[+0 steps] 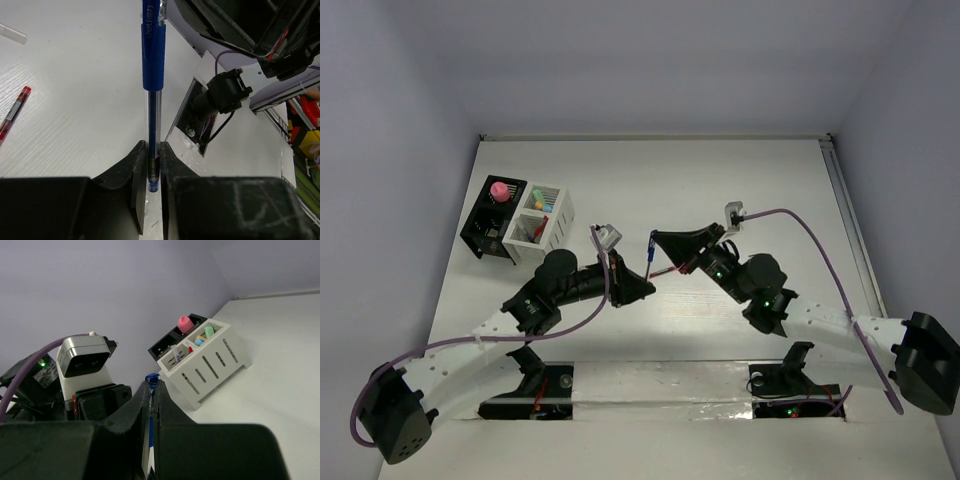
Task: Sort the stationery into containers
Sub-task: Close the pen cap on the pen, then place the pen in the storage box.
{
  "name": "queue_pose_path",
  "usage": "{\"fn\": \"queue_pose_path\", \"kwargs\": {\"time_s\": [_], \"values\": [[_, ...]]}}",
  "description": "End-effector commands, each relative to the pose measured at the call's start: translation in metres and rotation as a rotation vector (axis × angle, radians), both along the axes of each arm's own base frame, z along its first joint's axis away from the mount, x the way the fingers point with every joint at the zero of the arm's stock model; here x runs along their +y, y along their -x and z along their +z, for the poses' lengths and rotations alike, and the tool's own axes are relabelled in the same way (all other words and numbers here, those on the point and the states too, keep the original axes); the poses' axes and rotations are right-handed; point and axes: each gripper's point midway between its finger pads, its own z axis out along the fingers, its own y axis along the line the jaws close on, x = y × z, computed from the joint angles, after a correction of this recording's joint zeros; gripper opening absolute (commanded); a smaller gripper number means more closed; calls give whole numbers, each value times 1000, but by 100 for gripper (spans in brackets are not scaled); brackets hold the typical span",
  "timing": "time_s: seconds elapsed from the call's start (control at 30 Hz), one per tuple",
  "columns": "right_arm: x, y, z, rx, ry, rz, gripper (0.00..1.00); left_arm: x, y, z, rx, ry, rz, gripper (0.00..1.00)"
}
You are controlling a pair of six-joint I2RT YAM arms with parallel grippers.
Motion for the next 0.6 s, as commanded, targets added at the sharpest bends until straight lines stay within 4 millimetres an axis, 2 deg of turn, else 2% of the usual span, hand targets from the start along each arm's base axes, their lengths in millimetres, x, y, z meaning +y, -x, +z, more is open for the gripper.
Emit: {"fn": "queue_pose_path", "kwargs": {"time_s": [0.0,0.3,0.37,0.4,0.43,0.47,0.53,0.57], "values": [[28,70,-118,202,312,298,0,15,-24,178,-362,422,150,0],[35,88,-135,255,284,357,0,19,-10,209,-398,492,107,0],[34,88,-135,255,275,352,0,18,-10,208,-397,484,103,0],[34,86,-131,249,271,346,0,17,-10,206,-392,479,100,0],[35,84,-116,213,253,338,0,17,-11,202,-384,474,103,0],[34,80,-112,207,261,320,0,16,-12,198,-372,467,106,0],[35,71,-95,161,262,281,0,16,-15,182,-343,440,117,0],[37,61,-73,136,247,238,0,14,-17,169,-310,406,121,0]]}}
